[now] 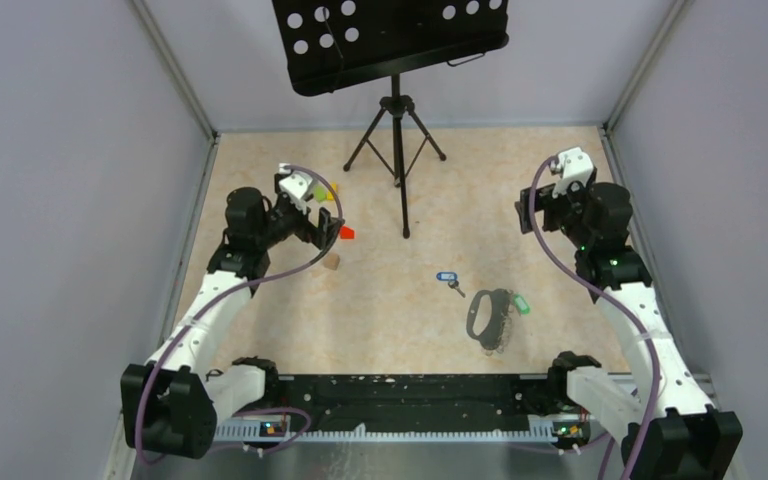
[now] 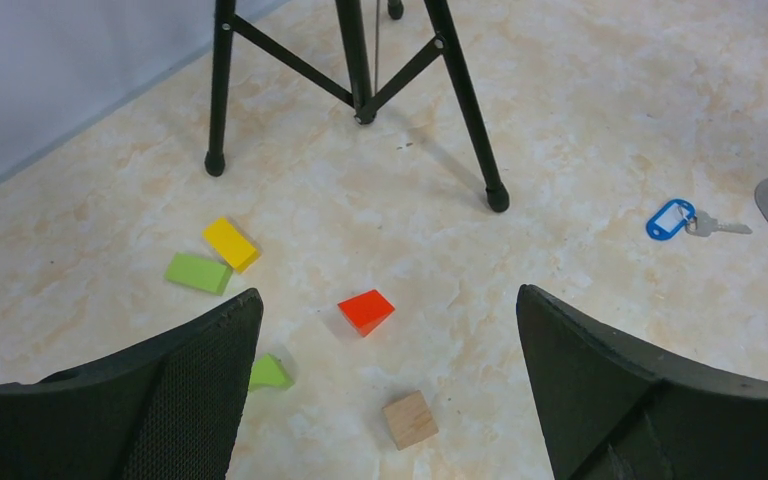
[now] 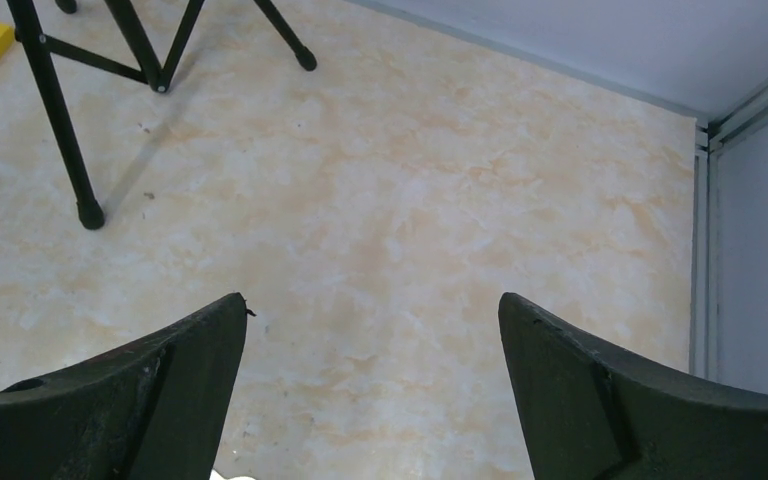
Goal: Put the keys on the keyring
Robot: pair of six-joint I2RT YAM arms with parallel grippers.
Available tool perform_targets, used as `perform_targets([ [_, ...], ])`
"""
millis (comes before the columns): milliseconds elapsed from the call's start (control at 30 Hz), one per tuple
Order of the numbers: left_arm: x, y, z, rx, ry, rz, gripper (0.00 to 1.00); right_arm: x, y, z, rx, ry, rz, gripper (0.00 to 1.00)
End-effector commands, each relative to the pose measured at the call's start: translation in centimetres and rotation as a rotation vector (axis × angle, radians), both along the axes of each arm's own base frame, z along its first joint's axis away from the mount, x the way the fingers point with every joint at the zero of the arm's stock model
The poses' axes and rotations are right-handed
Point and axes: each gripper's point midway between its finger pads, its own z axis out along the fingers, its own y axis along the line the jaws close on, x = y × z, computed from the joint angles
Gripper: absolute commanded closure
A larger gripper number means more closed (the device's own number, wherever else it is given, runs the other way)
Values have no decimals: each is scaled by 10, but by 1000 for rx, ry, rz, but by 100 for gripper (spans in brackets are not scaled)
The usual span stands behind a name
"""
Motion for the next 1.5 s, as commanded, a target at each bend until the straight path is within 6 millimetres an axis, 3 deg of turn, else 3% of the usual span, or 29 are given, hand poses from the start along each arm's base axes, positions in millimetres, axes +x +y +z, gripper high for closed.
perform_targets([
  [0, 1, -15, 9, 34, -15, -86, 1, -8, 7, -6, -88, 29, 80, 6],
  [100, -3, -29, -4, 69, 31, -152, 1, -23, 13, -39, -172, 146, 189, 6],
  [233, -24, -61, -24, 118, 98, -310, 1, -58, 22, -91, -263, 338, 357, 6],
  [367, -40, -82, -43, 152, 128, -409, 2, -82, 19, -137, -356, 485, 429, 12],
  [433, -43, -87, -50, 167, 140, -432, 2, -89, 20, -151, -377, 521, 452, 17],
  [633, -48, -91, -55, 168, 159, -459, 2, -96, 38, -170, -426, 555, 547, 26],
  [900, -50, -90, -53, 172, 147, -458, 2, -93, 47, -198, -499, 648, 619, 51],
  [1167, -48, -87, -50, 190, 111, -440, 2, -110, 63, -207, -534, 655, 726, 53],
  [1467, -48, -84, -46, 197, 85, -429, 2, -106, 83, -225, -654, 640, 760, 54],
])
